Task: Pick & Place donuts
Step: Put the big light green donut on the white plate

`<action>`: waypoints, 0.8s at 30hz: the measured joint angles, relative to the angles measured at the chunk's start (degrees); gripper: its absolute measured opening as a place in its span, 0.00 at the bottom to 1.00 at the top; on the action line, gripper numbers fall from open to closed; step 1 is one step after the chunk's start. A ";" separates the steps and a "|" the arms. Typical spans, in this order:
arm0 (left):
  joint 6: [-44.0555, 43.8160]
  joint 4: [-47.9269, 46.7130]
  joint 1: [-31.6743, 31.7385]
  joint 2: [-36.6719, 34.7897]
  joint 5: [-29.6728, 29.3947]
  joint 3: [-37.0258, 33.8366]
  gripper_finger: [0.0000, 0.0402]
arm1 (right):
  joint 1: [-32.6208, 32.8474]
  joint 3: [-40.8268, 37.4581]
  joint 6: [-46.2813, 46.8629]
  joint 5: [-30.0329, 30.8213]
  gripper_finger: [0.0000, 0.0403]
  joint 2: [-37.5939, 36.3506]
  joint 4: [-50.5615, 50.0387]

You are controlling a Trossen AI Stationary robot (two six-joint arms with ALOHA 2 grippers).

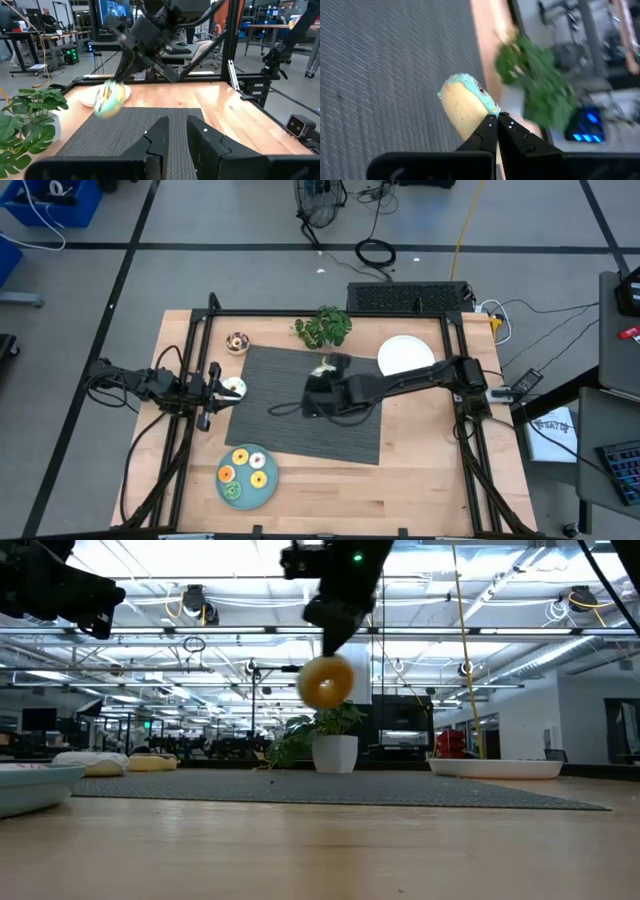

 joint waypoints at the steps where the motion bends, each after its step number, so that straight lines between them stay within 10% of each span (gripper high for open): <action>1: 0.00 -0.06 0.00 0.02 0.00 0.00 0.17 | 0.43 0.00 2.50 1.40 0.00 -0.24 -2.85; 10: 0.00 0.05 -0.01 0.01 0.00 0.00 0.17 | 3.30 -11.53 22.49 11.28 0.00 -8.13 -15.33; 24: 0.00 0.11 -0.02 0.02 0.00 0.00 0.17 | -1.30 -58.24 32.23 11.70 0.00 -47.90 7.48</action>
